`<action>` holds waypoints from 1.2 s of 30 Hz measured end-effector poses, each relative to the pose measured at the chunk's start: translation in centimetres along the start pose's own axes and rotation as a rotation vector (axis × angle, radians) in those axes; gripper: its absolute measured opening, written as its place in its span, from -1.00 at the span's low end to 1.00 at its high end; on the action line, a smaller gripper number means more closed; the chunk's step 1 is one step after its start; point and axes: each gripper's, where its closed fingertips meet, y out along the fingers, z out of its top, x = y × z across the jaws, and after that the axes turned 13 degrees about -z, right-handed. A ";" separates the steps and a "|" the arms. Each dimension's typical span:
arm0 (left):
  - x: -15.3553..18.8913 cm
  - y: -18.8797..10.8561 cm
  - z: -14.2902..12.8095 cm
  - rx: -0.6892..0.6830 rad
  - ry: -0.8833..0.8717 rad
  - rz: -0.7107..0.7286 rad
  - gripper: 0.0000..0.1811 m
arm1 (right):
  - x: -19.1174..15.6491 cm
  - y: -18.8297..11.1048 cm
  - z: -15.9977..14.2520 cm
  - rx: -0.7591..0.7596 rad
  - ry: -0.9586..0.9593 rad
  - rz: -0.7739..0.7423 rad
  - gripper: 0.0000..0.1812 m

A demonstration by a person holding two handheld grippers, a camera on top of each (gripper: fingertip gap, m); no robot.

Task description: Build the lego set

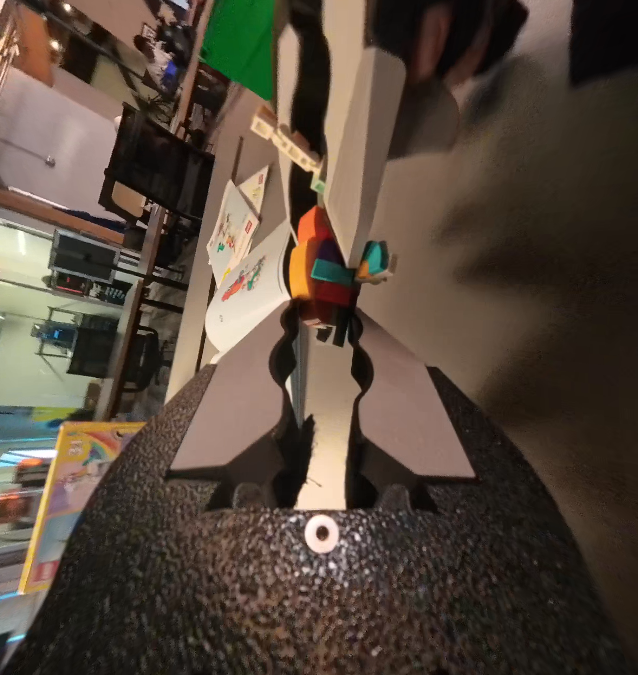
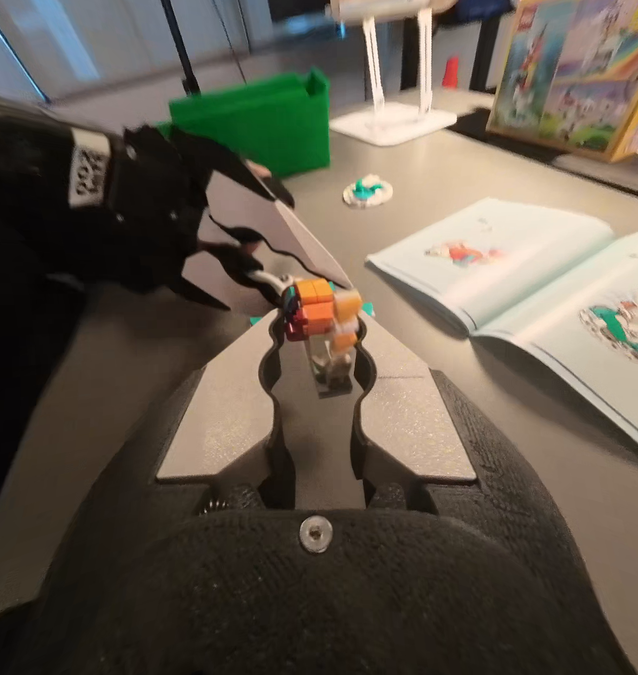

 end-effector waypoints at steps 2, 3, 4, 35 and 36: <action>0.6 0.6 -0.5 -0.049 0.071 -0.024 -0.73 | 0.7 -0.4 -1.3 -0.071 -0.046 -0.048 -0.53; 0.9 1.0 -0.8 -0.072 0.093 -0.040 -0.73 | 1.0 -0.8 -1.7 -0.095 -0.059 -0.065 -0.47; 1.0 1.2 -1.0 -0.093 0.107 -0.044 -0.73 | 1.2 -1.1 -1.8 -0.104 -0.065 -0.074 -0.43; 1.3 -10.1 -5.2 0.359 -0.283 -0.121 -0.18 | -6.0 4.2 1.1 -0.005 -0.279 -0.265 -0.50; 1.2 -10.5 -5.0 0.384 -0.277 -0.117 -0.18 | -6.6 5.3 0.1 -0.083 -0.233 -0.230 -0.45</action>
